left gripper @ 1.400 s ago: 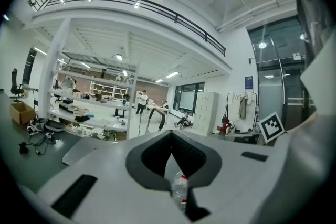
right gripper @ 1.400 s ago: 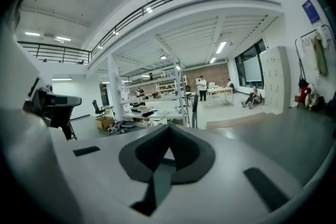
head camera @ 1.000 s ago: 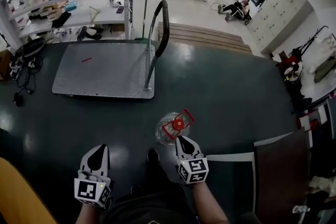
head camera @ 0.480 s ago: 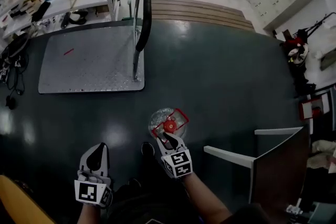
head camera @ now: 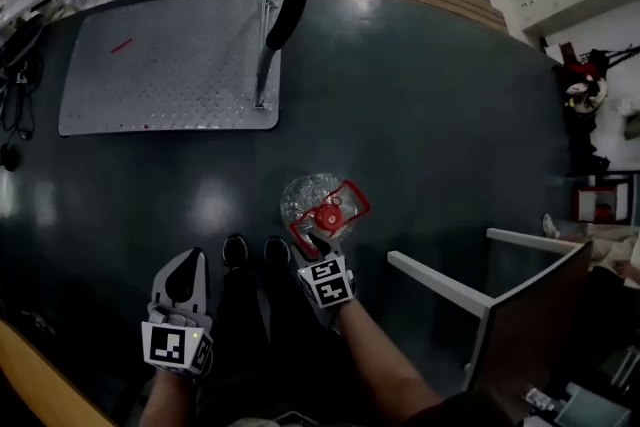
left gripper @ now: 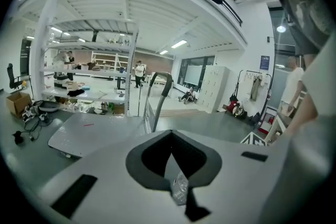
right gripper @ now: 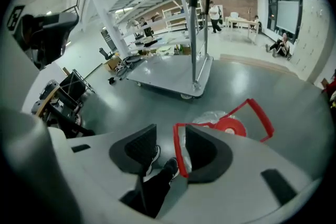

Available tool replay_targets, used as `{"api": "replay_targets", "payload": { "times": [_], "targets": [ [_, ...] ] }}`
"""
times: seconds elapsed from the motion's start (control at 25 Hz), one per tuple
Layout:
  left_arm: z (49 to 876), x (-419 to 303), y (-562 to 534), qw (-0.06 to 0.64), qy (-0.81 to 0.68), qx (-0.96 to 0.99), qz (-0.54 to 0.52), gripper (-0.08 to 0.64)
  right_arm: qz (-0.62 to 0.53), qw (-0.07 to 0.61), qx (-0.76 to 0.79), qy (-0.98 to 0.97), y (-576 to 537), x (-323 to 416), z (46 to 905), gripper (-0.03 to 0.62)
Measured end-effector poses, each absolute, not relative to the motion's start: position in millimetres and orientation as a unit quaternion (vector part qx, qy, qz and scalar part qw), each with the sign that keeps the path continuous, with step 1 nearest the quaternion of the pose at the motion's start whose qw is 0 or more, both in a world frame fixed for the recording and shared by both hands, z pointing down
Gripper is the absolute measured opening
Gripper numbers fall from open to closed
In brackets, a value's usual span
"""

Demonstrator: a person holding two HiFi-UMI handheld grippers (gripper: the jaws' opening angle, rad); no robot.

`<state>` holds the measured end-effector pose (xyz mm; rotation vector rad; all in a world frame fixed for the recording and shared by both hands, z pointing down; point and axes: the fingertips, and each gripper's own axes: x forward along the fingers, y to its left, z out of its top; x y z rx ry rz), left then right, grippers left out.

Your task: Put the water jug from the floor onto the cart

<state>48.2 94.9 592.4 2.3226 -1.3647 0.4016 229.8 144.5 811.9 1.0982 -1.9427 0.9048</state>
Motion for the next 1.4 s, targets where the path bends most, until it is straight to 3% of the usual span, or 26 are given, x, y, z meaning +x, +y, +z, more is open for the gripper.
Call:
{"api": "replay_targets", "payload": {
  "times": [0.48,0.52,0.6,1.0,1.4],
  "targets": [
    [658.1,53.3,82.1,0.246,-0.457,0.835,0.182,0.008,0.358,0.458,0.39,-0.714,154.2,223.5,891.9,0.143],
    [660.7,53.3,82.7,0.248,-0.456,0.835,0.182,0.008,0.354,0.467,0.39,-0.71,154.4,224.8,894.9,0.123],
    [662.5,53.6,82.3,0.247,-0.454,0.836,0.181,0.008,0.353,0.474,0.397,-0.703,153.0,228.3,897.6,0.025],
    [645.0,44.0,79.7,0.236,-0.476,0.827,0.184,0.008,0.464,0.379,0.383,-0.704,130.4,236.0,867.6,0.025],
    [589.9,34.6,60.4,0.195,-0.512,0.821,0.16,0.008,0.471,0.308,0.325,-0.76,94.3,219.7,766.4,0.028]
  ]
}}
